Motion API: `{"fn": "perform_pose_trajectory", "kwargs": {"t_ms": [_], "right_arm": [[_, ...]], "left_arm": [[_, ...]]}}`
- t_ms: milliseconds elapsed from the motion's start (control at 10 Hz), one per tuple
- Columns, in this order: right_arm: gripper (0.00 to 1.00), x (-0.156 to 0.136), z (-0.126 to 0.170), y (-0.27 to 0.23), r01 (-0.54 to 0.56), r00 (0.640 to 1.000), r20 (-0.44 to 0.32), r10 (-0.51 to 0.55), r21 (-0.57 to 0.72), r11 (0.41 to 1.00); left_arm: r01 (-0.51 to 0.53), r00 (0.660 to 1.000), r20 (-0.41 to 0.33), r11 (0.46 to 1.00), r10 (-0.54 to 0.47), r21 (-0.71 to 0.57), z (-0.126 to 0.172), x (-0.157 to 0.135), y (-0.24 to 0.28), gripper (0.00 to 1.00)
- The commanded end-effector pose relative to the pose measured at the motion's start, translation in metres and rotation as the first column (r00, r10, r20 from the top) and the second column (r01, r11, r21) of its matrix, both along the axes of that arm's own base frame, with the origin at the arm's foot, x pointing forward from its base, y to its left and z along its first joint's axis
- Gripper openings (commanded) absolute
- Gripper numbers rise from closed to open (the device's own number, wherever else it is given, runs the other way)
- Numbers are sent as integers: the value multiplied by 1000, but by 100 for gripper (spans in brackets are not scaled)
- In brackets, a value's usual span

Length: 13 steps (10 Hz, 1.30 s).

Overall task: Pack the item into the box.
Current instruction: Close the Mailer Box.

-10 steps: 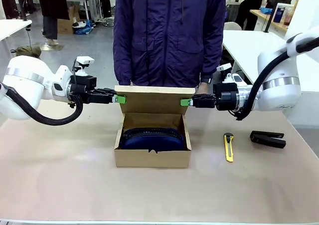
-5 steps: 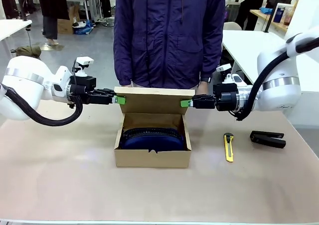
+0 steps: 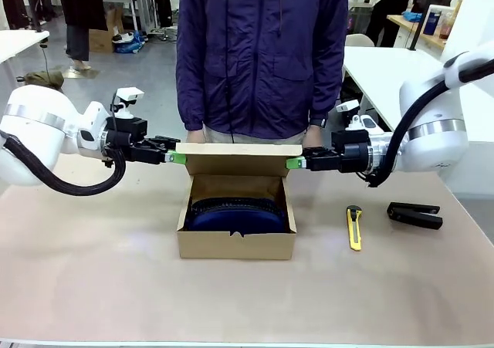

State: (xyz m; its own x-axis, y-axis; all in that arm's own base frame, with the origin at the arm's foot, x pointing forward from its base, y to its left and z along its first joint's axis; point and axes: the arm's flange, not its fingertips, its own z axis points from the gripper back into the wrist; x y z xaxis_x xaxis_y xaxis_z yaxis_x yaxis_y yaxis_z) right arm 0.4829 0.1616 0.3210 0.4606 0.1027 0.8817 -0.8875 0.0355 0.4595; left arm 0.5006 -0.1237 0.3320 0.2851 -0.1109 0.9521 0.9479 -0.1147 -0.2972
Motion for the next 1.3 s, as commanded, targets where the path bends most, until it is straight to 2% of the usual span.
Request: {"fn": "perform_pose_trajectory", "kwargs": {"t_ms": [0,300,700,900,1200], "right_arm": [[100,4,1,-15,-6,1000,-18,6,18,1000],[100,6,-2,-50,99,994,-51,-98,21,995],[100,13,4,-34,145,973,-199,-114,149,978],[100,8,3,-9,112,983,-155,-97,92,989],[100,0,-7,23,67,995,-67,-69,-31,997]], "left_arm": [[-20,998,54,1000,20,-6,3,-16,11,100],[-110,989,92,994,112,-22,5,-25,38,100],[-142,988,42,981,149,-130,13,-13,39,100],[-140,989,25,981,144,-131,7,-7,19,100],[-113,991,67,994,112,10,-6,-12,-10,100]]}}
